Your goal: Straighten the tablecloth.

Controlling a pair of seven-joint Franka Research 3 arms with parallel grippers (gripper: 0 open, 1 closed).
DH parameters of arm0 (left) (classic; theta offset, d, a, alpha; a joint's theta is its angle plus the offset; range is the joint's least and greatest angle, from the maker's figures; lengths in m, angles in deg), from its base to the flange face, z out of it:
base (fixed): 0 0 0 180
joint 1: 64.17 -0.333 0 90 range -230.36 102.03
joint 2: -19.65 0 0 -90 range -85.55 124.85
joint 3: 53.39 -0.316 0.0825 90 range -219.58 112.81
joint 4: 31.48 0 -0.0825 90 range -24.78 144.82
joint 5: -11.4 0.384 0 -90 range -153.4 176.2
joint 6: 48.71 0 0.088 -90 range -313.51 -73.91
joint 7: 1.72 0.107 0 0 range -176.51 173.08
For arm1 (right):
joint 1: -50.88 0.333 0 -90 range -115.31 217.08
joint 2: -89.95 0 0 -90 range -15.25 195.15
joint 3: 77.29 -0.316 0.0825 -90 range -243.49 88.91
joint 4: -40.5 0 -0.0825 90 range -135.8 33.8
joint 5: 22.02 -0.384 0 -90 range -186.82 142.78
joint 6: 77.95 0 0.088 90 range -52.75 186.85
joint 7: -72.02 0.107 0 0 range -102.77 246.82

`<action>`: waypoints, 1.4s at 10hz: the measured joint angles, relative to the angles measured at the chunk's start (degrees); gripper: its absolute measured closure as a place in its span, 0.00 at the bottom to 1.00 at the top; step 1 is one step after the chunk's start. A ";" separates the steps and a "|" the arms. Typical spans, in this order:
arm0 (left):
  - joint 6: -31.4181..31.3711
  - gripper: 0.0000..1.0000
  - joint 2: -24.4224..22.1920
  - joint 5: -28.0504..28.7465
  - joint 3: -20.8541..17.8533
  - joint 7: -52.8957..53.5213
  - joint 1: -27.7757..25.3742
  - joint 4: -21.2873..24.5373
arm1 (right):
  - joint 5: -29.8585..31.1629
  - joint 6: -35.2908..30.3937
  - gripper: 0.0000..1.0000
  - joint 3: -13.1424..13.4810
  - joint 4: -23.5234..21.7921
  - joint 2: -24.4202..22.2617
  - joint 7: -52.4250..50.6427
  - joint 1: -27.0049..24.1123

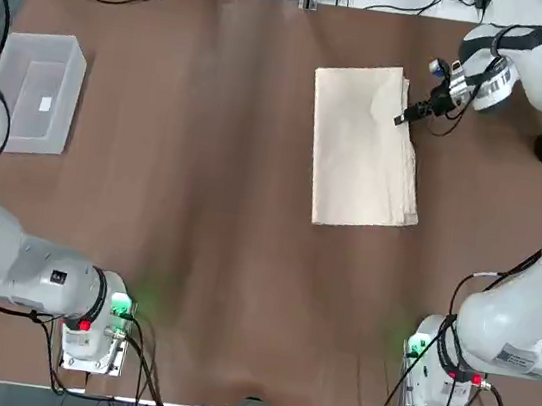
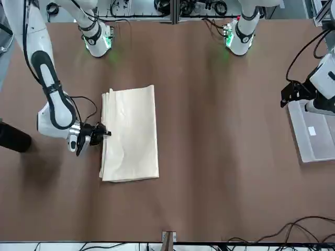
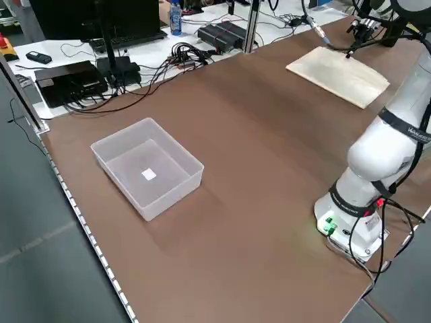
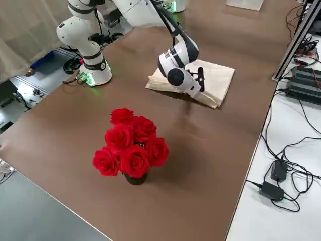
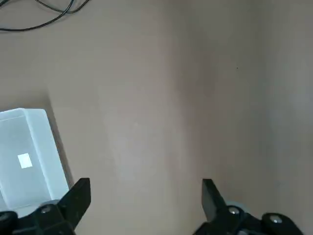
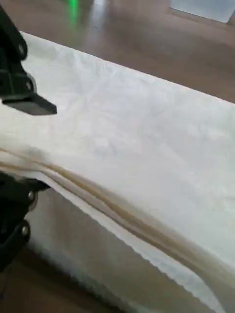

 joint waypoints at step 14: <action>0.02 0.00 0.07 0.00 0.01 0.00 0.00 0.00 | 7.66 -3.17 0.02 0.41 3.19 1.50 11.58 -0.20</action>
